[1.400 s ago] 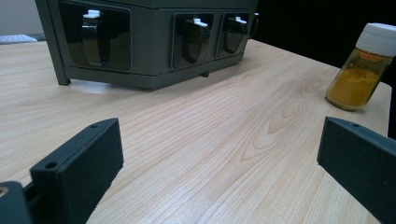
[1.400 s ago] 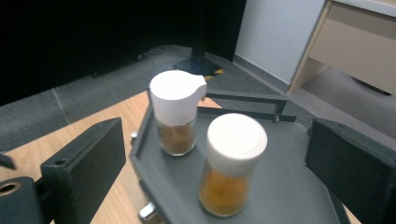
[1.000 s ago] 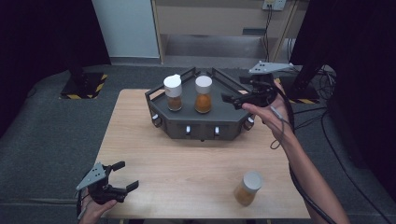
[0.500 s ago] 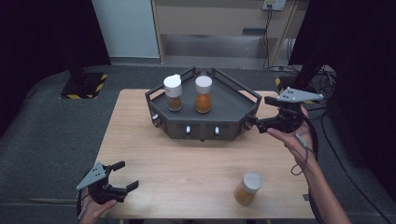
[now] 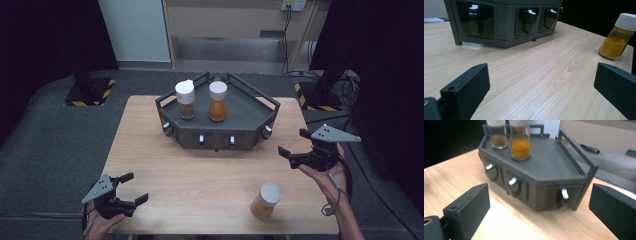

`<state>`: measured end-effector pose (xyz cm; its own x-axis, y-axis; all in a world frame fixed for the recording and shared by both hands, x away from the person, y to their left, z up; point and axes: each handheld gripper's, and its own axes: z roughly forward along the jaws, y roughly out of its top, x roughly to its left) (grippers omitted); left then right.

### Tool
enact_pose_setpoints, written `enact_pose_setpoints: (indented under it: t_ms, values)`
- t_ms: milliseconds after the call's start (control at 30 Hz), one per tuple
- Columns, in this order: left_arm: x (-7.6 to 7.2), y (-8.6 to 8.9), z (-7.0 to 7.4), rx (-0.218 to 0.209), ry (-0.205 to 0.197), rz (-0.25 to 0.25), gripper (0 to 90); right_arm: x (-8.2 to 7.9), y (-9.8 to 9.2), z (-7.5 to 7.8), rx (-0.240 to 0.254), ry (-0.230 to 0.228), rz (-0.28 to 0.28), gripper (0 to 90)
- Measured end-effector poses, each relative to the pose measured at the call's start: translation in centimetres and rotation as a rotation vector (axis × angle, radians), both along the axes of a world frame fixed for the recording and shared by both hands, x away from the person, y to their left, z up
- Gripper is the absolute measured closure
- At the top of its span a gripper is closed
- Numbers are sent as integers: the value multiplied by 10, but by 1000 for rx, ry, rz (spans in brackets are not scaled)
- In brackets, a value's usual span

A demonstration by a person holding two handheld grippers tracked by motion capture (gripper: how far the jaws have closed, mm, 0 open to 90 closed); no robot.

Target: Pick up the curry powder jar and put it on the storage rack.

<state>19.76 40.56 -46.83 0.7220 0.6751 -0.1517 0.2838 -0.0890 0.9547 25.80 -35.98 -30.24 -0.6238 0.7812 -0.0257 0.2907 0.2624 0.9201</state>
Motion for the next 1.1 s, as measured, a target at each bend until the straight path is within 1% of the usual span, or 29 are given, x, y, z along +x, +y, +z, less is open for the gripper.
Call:
enact_pose_setpoints:
  t_ms: [67,167,233,333,400,600,700,800,933,1100]
  values:
    - [0,0,0,3,0,-2,0,-9,-2,-8,-8,-10,-22,34]
    - [0,0,1,6,-1,-1,0,-18,-10,-19,22,2,-35,33]
    - [0,0,1,4,-1,2,0,-24,-12,-25,32,4,-44,33]
    - [-1,0,1,5,-1,6,0,-34,-13,-36,23,5,-62,33]
    - [-1,0,1,7,-3,7,0,-40,-15,-44,37,9,-75,35]
    - [-2,0,1,7,-6,13,0,-58,-14,-64,31,5,-118,35]
    - [-3,0,1,7,-7,14,0,-64,-13,-72,31,4,-134,35]
    - [-2,0,1,8,-6,14,0,-69,-15,-83,49,3,-145,35]
    - [-2,0,1,10,-7,12,0,-71,-17,-92,70,23,-157,39]
    - [-2,0,1,11,-6,9,0,-74,-18,-102,77,28,-163,41]
